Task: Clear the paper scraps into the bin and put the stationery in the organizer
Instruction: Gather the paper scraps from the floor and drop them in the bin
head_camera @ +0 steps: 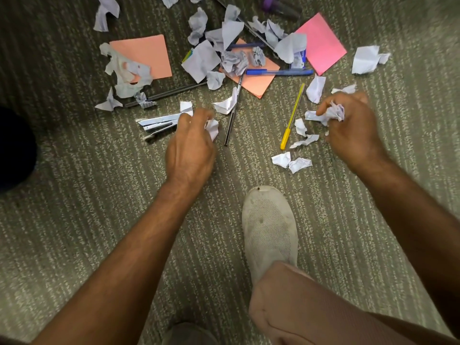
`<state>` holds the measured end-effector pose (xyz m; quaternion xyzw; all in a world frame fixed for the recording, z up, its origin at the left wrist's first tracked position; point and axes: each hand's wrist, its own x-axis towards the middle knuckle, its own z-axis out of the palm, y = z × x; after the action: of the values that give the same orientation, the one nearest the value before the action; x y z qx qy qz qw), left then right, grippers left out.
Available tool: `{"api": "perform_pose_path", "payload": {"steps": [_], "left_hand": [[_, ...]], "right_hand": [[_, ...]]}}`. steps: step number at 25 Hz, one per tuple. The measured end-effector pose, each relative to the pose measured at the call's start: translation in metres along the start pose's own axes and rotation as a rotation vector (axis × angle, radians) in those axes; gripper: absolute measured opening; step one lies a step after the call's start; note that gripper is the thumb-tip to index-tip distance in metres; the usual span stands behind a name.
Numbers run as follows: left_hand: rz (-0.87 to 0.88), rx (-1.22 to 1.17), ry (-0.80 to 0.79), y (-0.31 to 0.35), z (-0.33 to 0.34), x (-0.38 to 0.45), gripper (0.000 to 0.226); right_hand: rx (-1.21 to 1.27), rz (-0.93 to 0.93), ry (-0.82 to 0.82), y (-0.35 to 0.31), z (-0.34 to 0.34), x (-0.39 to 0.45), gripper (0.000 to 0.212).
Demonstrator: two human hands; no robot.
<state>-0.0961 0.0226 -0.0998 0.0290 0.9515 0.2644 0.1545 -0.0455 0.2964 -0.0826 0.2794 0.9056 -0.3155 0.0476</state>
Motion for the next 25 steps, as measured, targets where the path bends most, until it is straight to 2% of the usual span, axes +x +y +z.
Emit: {"api": "perform_pose_path", "payload": {"steps": [3, 5, 7, 9, 10, 12, 15, 17, 20, 23, 25], "left_hand": [[-0.005, 0.047, -0.07, -0.005, 0.007, -0.004, 0.038], [0.012, 0.073, -0.092, -0.006, 0.01, -0.005, 0.038], [0.025, 0.094, -0.092, -0.007, 0.011, -0.005, 0.033], [0.024, 0.098, -0.096, -0.008, 0.011, -0.004, 0.03], [0.019, 0.087, -0.09, -0.008, 0.011, -0.004, 0.03], [-0.001, 0.022, -0.064, -0.006, 0.01, -0.004, 0.029], [-0.039, -0.097, -0.021, 0.002, 0.005, 0.0, 0.038], [-0.003, -0.116, 0.011, 0.009, 0.001, 0.007, 0.047], [0.046, -0.093, -0.005, 0.022, 0.002, 0.022, 0.048], [0.072, 0.031, -0.042, 0.029, 0.01, 0.034, 0.042], [0.07, 0.071, -0.043, 0.03, 0.015, 0.038, 0.043]], "right_hand": [[0.039, 0.085, -0.102, 0.009, 0.004, -0.014, 0.027], [0.057, 0.131, -0.216, 0.009, 0.011, -0.021, 0.057], [0.01, 0.092, -0.298, 0.005, 0.018, -0.031, 0.089], [-0.052, 0.029, -0.307, 0.002, 0.026, -0.042, 0.099], [-0.069, 0.005, -0.287, 0.0, 0.03, -0.046, 0.094], [-0.05, -0.001, -0.241, -0.002, 0.036, -0.051, 0.069], [-0.052, -0.009, -0.173, -0.003, 0.04, -0.05, 0.033], [-0.081, -0.036, -0.15, -0.003, 0.037, -0.045, 0.021], [-0.104, -0.019, -0.097, -0.002, 0.029, -0.037, 0.021], [-0.091, 0.003, 0.031, -0.001, 0.018, -0.028, 0.024], [-0.045, 0.014, 0.053, 0.005, 0.011, -0.021, 0.04]]}}
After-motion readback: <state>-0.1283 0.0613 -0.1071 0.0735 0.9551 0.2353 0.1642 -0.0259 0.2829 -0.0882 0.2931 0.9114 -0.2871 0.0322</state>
